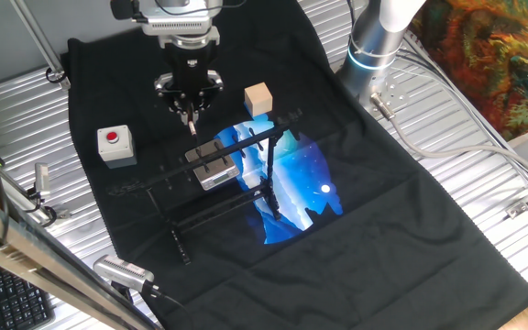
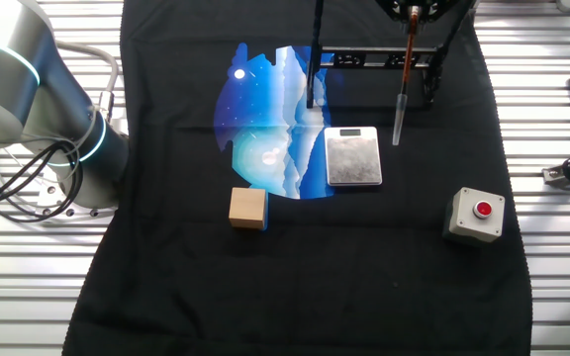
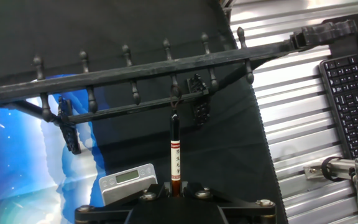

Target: Place the brush on the pen rack

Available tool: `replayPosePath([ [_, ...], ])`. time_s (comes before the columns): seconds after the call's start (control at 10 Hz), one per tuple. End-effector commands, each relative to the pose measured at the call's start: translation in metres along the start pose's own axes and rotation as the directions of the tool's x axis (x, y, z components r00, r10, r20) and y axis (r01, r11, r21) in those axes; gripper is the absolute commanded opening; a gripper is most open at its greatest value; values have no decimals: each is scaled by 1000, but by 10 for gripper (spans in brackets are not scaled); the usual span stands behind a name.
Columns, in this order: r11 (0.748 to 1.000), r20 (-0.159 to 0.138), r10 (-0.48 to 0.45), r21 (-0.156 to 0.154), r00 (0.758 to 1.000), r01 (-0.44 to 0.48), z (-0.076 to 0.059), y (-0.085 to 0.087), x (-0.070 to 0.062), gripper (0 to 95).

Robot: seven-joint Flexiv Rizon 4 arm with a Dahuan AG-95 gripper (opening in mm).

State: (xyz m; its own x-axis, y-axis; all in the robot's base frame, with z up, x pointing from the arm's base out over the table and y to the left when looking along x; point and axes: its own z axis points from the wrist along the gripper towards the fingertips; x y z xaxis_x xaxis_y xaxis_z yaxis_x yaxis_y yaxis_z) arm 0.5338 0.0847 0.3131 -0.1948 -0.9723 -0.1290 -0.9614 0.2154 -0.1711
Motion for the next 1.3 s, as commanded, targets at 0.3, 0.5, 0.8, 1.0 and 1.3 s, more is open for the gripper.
replayPosePath([
  [0.3,1000,-1,10,3,1000,-10,0,0,-1,0],
  [0.5,1000,-1,14,4,1000,-14,1,0,-1,0],
  [0.8,1000,-4,20,7,1000,-20,1,0,-1,0],
  [1.0,1000,-3,21,7,1000,-21,2,0,-1,0],
  [1.3,999,-1,30,11,1000,-30,6,0,-3,0],
])
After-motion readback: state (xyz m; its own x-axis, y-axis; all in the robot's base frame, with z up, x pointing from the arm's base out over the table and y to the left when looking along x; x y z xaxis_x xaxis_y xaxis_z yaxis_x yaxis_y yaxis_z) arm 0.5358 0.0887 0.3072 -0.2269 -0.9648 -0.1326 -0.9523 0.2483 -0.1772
